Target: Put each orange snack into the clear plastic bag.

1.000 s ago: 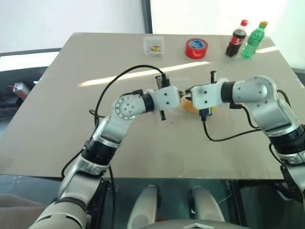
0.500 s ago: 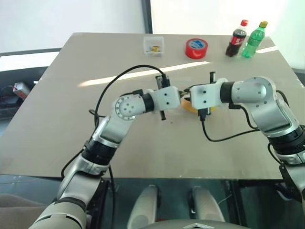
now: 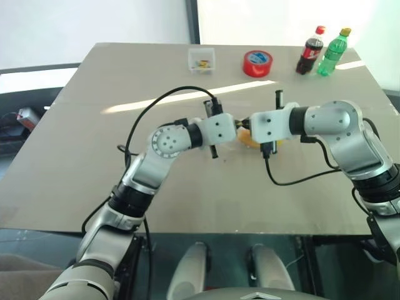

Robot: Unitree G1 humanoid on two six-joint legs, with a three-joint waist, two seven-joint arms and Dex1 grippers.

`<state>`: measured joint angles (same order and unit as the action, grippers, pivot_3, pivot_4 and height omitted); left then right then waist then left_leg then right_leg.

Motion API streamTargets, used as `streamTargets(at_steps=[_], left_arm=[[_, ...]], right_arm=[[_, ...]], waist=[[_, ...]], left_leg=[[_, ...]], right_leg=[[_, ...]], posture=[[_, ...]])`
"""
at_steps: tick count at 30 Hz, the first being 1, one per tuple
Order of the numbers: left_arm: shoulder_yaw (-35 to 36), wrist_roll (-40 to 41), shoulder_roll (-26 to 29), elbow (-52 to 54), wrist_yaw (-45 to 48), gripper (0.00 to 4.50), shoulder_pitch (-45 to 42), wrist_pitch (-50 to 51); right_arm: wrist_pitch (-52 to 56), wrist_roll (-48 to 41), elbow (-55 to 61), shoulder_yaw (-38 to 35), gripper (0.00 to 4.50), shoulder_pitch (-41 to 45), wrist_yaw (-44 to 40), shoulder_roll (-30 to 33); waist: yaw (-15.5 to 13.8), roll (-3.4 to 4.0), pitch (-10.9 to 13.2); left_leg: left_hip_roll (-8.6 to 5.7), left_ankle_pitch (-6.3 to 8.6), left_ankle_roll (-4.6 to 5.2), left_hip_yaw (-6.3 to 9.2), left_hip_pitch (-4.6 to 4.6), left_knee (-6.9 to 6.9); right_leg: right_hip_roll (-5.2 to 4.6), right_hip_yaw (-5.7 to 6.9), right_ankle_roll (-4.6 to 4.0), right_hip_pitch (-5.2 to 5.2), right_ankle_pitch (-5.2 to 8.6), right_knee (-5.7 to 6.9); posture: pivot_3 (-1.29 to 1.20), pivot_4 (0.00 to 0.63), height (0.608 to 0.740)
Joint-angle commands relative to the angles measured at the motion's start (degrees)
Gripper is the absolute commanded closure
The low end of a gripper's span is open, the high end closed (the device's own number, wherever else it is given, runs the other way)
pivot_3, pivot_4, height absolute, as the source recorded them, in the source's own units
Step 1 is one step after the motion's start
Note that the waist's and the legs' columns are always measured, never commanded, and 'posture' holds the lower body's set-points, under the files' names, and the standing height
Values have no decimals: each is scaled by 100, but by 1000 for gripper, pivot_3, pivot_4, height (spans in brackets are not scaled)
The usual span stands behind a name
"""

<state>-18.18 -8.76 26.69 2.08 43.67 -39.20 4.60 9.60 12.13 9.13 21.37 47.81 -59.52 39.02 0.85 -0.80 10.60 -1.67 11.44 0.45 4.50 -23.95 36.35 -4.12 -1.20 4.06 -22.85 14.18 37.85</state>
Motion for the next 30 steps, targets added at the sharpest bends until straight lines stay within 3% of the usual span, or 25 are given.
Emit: streamTargets(at_steps=[1,17,27,30], left_arm=[[163,32,32,203,-37,4500,-20,-118],[173,28,80,143,-15,4500,9,-283],[146,-81,58,5,-102,4500,-58,-336],[219,-410,-44,-360,-628,4500,-345,-479]], right_arm=[[-79,65,25,-333,4448,-7,67,236],[-509,779,-1519,-679,4448,64,774,1543],[-346,834,-1529,-796,4448,35,986,1515],[-378,892,-1695,-888,4448,227,1438,1298]], waist=[[0,0,0],[-2,0,0],[6,0,0],[7,0,0]], left_leg=[[0,0,0,0,0,0],[0,0,0,-5,0,1],[1,0,0,-9,1,1],[0,0,0,-8,1,1]], right_leg=[[0,0,0,0,0,0],[-2,-4,0,0,0,0],[-2,-7,0,-1,0,0],[-1,-7,0,-1,0,2]], posture=[[0,150,740],[0,150,740],[0,150,740],[0,150,740]])
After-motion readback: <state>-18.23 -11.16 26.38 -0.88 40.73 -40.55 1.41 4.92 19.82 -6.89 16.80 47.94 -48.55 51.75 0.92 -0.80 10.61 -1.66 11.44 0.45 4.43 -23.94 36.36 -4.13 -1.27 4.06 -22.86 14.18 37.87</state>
